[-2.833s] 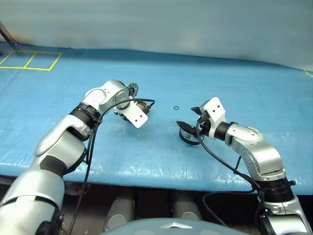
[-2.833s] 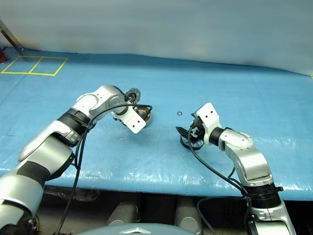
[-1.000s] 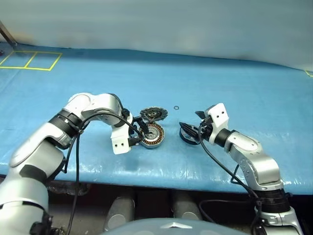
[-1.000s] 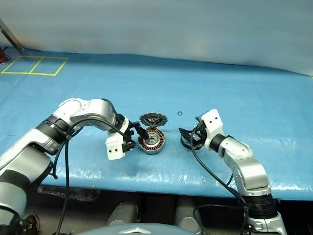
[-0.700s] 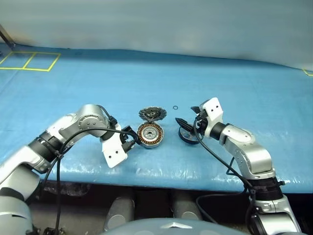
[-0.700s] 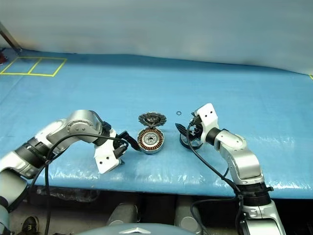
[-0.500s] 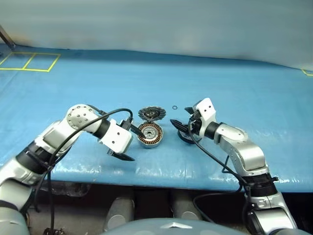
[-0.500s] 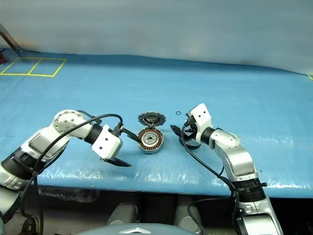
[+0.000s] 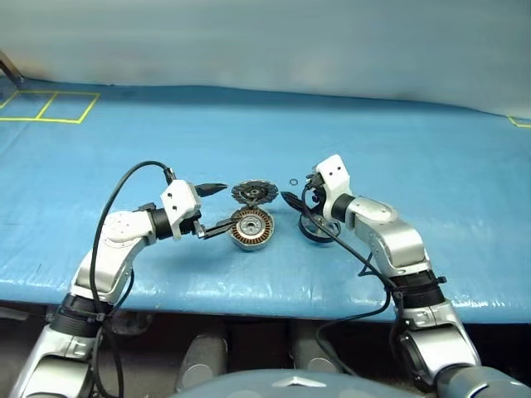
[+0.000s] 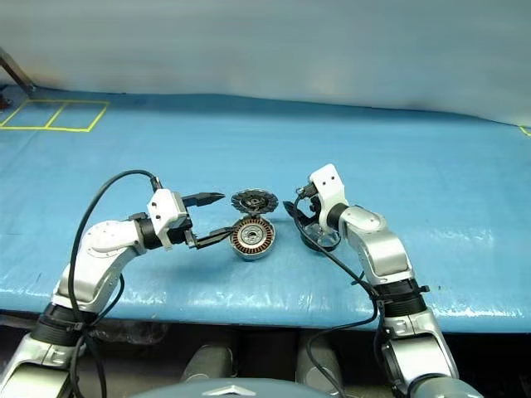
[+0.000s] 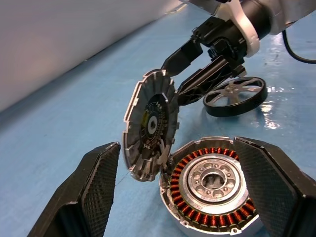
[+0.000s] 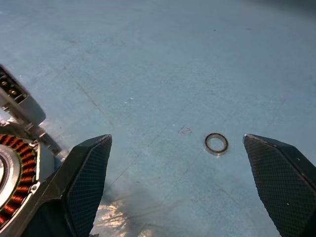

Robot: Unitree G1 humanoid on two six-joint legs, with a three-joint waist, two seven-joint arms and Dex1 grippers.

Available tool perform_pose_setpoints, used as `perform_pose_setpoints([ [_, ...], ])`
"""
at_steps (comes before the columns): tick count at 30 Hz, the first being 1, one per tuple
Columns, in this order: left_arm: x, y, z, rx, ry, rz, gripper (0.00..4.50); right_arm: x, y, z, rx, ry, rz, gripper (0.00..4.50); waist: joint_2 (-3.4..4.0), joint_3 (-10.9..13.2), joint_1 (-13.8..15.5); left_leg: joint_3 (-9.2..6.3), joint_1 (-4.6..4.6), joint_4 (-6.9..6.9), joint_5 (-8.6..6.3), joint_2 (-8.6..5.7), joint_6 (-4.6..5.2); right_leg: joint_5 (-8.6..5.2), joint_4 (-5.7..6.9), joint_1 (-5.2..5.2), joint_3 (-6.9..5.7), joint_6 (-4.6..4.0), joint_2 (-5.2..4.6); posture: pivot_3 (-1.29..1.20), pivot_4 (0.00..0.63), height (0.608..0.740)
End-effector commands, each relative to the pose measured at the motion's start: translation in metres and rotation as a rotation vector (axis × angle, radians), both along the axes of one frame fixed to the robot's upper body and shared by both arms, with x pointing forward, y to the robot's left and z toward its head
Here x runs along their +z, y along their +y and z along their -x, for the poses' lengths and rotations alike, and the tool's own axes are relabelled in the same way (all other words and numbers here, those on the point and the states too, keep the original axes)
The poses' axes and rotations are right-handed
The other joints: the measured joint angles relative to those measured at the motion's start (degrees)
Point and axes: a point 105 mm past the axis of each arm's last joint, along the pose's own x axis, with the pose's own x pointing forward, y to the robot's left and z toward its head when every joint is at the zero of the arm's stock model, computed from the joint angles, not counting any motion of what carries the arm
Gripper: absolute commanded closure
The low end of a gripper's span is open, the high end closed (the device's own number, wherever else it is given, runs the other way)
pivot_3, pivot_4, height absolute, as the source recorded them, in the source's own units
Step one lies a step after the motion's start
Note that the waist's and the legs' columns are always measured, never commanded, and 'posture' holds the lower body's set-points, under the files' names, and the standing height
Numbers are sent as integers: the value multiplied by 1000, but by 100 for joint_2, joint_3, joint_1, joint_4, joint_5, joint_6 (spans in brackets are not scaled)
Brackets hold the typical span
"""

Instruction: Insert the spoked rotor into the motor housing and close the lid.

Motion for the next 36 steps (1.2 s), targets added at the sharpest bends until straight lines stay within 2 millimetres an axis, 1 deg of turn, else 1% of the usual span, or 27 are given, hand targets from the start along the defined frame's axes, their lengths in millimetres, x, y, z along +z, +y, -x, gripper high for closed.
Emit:
perform_pose_setpoints([
  [1,7,8,-5,89,5,113,508,7,-3,-15,-38,12,-12,0,0,0,-2,5,3,0,0,1,0,-2,0,1,1,-9,0,0,150,740],
  [5,5,9,-2,104,32,158,508,2,-2,-28,-62,60,-38,0,0,0,-9,8,5,0,0,4,0,-1,-1,1,1,-14,0,0,150,740],
  [8,1,9,1,99,56,169,508,-3,2,-35,-62,107,-80,0,0,0,-15,10,5,-2,0,4,0,1,-1,1,1,-14,1,0,150,740],
  [13,-2,7,3,100,72,176,508,-12,4,-48,-87,136,-65,0,0,0,-30,12,5,-4,0,4,0,1,-2,0,1,-15,1,0,150,740],
  [20,-3,5,4,100,80,183,508,-19,7,-58,-94,137,-49,0,0,0,-69,13,5,-8,0,4,-1,1,-3,-1,2,-15,1,0,150,740],
  [22,-4,5,4,103,80,180,508,-24,8,-58,-95,150,-20,0,0,0,-75,13,5,-10,0,4,-1,1,-4,-2,2,-15,1,0,150,740],
  [23,-4,5,4,106,79,177,474,-27,7,-58,-97,153,4,388,0,0,-78,13,5,-10,0,4,-1,1,-4,-2,3,-15,1,0,150,740],
  [25,-4,7,3,116,73,175,474,-31,6,-57,-103,160,28,908,0,0,-79,13,6,-10,0,4,-1,1,-4,-2,2,-15,1,0,150,740],
  [26,-4,8,3,119,72,174,474,-32,5,-57,-105,161,36,1265,0,0,-80,13,6,-11,0,4,-1,0,-4,-2,3,-16,1,0,150,740],
  [32,-4,12,3,132,69,165,474,-38,3,-52,-107,175,36,3225,0,0,-91,12,7,-13,0,6,-1,0,-4,-2,3,-17,2,0,150,740],
  [33,-5,12,3,133,68,165,474,-38,3,-51,-105,176,32,3617,1,0,-90,12,7,-13,0,6,-1,0,-4,-2,3,-17,2,0,150,740],
  [34,-5,12,3,134,68,166,474,-39,3,-50,-103,176,30,3784,1,0,-91,13,8,-14,0,6,-1,-1,-4,-2,3,-17,2,0,150,740],
  [36,-5,12,2,137,69,168,474,-38,5,-47,-88,165,30,3785,1,0,-86,12,8,-14,0,6,-1,-1,-4,-2,3,-17,2,0,150,740],
])
